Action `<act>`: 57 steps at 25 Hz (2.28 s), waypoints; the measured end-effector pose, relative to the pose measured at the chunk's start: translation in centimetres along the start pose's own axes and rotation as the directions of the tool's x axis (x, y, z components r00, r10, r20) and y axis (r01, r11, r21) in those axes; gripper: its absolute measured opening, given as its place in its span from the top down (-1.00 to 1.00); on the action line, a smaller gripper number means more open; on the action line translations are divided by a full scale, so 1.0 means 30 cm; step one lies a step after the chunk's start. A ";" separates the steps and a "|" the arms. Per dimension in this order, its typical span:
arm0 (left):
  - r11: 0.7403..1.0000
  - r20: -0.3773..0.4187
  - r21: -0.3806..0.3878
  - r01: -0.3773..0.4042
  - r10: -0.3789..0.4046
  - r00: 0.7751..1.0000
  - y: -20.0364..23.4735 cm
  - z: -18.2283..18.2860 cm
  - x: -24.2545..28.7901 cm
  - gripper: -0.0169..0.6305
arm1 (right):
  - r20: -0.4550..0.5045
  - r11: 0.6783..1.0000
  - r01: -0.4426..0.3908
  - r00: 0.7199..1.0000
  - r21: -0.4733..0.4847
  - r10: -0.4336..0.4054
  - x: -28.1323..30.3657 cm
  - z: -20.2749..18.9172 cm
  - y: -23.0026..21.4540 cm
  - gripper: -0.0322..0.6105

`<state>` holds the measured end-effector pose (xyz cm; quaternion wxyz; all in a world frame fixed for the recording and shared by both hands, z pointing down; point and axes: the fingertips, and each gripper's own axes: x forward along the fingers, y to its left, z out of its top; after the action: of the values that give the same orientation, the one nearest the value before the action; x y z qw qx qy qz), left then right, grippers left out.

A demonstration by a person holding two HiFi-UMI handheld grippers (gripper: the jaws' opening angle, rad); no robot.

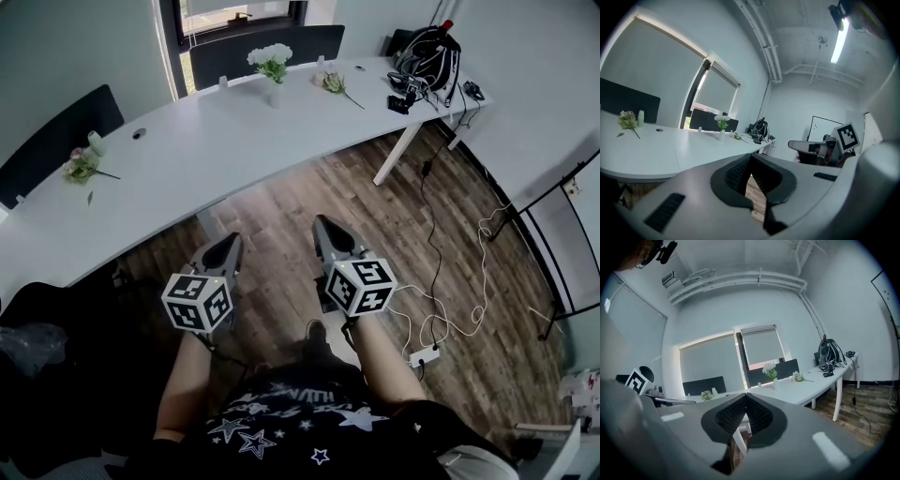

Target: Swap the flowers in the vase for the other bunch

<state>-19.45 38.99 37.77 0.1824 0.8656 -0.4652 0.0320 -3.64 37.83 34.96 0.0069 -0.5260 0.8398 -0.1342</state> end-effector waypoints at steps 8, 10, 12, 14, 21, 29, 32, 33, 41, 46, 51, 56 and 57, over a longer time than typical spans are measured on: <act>0.999 -0.006 -0.009 -0.042 0.042 0.999 -0.028 0.049 0.241 0.92 | -0.024 0.999 -0.048 0.999 0.016 0.049 0.120 0.049 -0.221 0.89; 0.999 -0.010 -0.008 -0.046 0.046 0.999 -0.040 0.059 0.298 0.92 | -0.023 0.999 -0.048 0.999 0.023 0.049 0.138 0.066 -0.279 0.89; 0.999 -0.011 -0.007 -0.049 0.049 0.999 -0.056 0.069 0.350 0.92 | -0.024 0.998 -0.047 0.999 0.031 0.048 0.152 0.079 -0.335 0.89; 0.999 -0.014 -0.003 -0.052 0.052 0.999 -0.074 0.077 0.399 0.92 | -0.025 0.998 -0.051 0.998 0.038 0.052 0.162 0.089 -0.383 0.89; 0.996 0.003 -0.003 -0.087 0.087 0.996 -0.120 0.116 0.503 0.92 | -0.047 0.993 -0.113 0.992 0.036 0.115 0.208 0.114 -0.463 0.89; 0.987 0.030 -0.014 -0.157 0.158 0.987 -0.144 0.139 0.567 0.92 | -0.038 0.981 -0.189 0.981 0.048 0.191 0.256 0.153 -0.532 0.89; 0.982 0.046 -0.024 -0.188 0.189 0.981 -0.149 0.151 0.584 0.92 | -0.055 0.972 -0.232 0.971 0.041 0.234 0.273 0.150 -0.539 0.89; 0.980 0.050 -0.026 -0.198 0.199 0.979 -0.148 0.153 0.586 0.92 | -0.059 0.969 -0.242 0.968 0.040 0.244 0.279 0.147 -0.542 0.89; 0.962 0.051 -0.052 -0.269 0.272 0.961 -0.094 0.148 0.547 0.92 | -0.106 0.954 -0.296 0.948 0.046 0.300 0.326 0.104 -0.506 0.89; 0.959 0.044 -0.064 -0.275 0.278 0.960 -0.038 0.141 0.573 0.92 | -0.140 0.952 -0.303 0.942 0.040 0.306 0.363 0.071 -0.491 0.89; 0.966 0.055 -0.071 -0.250 0.254 0.966 0.028 0.165 0.640 0.92 | -0.145 0.960 -0.279 0.949 0.023 0.279 0.443 0.080 -0.521 0.89; 0.964 0.062 -0.086 -0.251 0.257 0.964 0.148 0.207 0.695 0.92 | -0.149 0.961 -0.276 0.950 0.013 0.275 0.573 0.099 -0.521 0.89; 0.964 0.061 -0.087 -0.253 0.258 0.964 0.175 0.217 0.707 0.92 | -0.150 0.961 -0.275 0.950 0.013 0.274 0.605 0.102 -0.521 0.89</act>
<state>-12.50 17.27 37.98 0.1936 0.7912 -0.5801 0.0057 2.50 14.67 37.99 -0.0401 -0.3925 0.9034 -0.1679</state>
